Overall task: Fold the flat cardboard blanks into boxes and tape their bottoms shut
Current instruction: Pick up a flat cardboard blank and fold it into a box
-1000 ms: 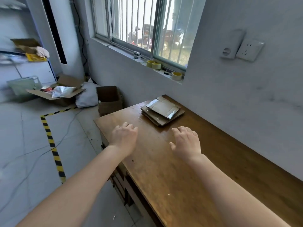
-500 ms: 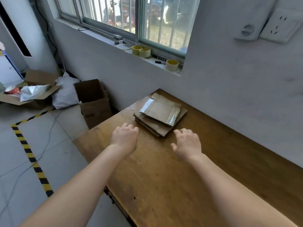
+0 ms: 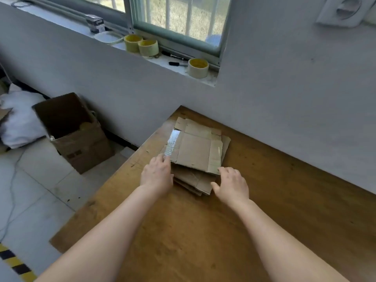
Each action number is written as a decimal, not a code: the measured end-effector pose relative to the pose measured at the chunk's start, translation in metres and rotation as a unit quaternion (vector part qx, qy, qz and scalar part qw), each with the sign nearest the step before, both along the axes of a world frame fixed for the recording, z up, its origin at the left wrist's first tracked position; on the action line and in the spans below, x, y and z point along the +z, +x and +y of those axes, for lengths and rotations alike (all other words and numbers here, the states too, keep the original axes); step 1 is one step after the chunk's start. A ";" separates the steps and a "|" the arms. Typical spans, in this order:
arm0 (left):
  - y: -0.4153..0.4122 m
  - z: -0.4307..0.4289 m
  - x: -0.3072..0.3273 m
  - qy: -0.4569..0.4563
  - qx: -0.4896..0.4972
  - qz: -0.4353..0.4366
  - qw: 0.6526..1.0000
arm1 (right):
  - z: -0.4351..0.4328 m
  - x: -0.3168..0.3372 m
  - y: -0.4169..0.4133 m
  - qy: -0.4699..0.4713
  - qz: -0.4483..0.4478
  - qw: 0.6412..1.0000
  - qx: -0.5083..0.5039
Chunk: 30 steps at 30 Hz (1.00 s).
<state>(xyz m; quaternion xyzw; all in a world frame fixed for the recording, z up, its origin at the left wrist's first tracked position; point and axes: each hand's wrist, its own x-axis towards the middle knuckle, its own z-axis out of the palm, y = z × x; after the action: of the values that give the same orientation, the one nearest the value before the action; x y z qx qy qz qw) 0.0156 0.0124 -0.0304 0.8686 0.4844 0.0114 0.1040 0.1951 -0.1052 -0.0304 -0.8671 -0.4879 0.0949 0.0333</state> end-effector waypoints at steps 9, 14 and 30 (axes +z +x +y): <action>0.029 0.050 -0.020 -0.096 0.083 -0.113 0.985 | 0.041 -0.018 -0.002 0.077 0.164 0.972 -0.151; 0.037 0.064 -0.016 -0.228 0.170 -0.224 0.932 | 0.047 -0.011 0.001 0.197 0.239 0.908 -0.283; 0.048 -0.092 0.020 -0.306 0.241 -0.525 0.757 | -0.092 0.023 0.010 0.343 0.380 0.795 -0.325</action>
<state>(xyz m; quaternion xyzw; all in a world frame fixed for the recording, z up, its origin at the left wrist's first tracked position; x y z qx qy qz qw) 0.0635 -0.0798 -0.0108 0.5028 0.5246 0.3415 0.5961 0.2055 -0.1975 -0.0069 -0.8010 -0.1259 0.2268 0.5396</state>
